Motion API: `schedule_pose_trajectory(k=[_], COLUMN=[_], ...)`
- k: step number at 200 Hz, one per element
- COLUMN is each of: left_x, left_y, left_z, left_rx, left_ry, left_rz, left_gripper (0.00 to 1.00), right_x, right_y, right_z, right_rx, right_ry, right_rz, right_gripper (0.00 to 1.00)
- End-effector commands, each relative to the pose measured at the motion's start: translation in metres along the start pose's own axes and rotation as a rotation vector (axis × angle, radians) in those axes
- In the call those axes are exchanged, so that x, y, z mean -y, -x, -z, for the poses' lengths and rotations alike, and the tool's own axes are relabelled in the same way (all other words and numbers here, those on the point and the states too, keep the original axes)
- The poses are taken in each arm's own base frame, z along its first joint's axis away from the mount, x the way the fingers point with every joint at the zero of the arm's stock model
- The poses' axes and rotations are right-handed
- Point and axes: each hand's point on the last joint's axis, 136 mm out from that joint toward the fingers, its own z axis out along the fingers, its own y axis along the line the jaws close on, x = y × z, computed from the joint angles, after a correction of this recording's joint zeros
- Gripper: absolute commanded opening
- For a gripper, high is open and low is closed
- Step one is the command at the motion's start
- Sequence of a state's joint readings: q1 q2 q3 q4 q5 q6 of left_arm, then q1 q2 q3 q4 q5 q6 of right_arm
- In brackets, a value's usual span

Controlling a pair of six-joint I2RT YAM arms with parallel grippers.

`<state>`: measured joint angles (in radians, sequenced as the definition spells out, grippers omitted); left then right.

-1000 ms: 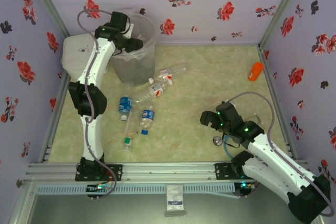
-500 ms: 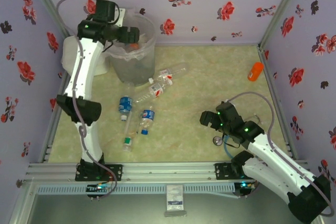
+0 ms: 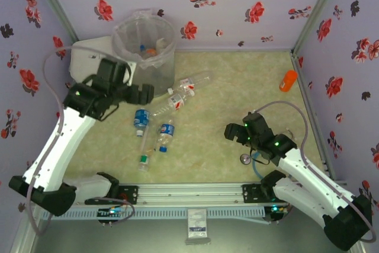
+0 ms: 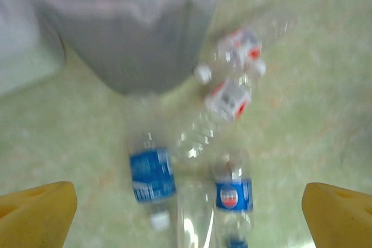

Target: Put the plastic bottles in the bin

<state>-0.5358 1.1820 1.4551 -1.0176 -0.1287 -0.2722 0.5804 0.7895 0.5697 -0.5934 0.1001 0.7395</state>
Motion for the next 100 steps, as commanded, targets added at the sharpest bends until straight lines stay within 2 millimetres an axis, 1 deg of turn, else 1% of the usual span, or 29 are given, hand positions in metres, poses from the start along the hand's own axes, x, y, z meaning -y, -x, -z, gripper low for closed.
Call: schedule_pose_trajectory(k=[1, 21, 23, 27, 40, 61, 83, 100], left_x=[-0.001, -0.004, -0.003, -0.002, 0.000, -0.001, 0.006, 0.010], left_y=[-0.051, -0.091, -0.090, -0.094, -0.109, -0.136, -0.163, -0.178], left_z=[-0.032, -0.057, -0.060, -0.064, -0.077, -0.098, -0.115, -0.125], left_rx=[-0.104, -0.176, -0.164, -0.167, -0.189, -0.247, -0.285, -0.307], left_ry=[0.044, 0.068, 0.062, 0.062, 0.064, 0.099, 0.108, 0.109], left_rz=[0.097, 0.138, 0.145, 0.150, 0.159, 0.166, 0.177, 0.178], left_gripper=[1.00, 0.99, 0.99, 0.98, 0.93, 0.89, 0.86, 0.82], right_x=[-0.005, -0.008, -0.008, -0.008, -0.008, -0.008, -0.009, -0.009], right_y=[0.005, 0.002, 0.002, 0.002, 0.000, -0.001, -0.001, -0.001], right_z=[-0.001, -0.006, -0.006, -0.007, -0.009, -0.012, -0.013, -0.014], right_rx=[0.021, 0.009, 0.007, 0.004, -0.005, -0.008, -0.011, -0.009], right_ry=[0.027, 0.043, 0.044, 0.045, 0.044, 0.040, 0.046, 0.050], right_rz=[-0.014, -0.031, -0.032, -0.032, -0.033, -0.038, -0.040, -0.041], right_gripper=[0.99, 0.99, 0.99, 0.99, 0.99, 0.99, 0.99, 0.99])
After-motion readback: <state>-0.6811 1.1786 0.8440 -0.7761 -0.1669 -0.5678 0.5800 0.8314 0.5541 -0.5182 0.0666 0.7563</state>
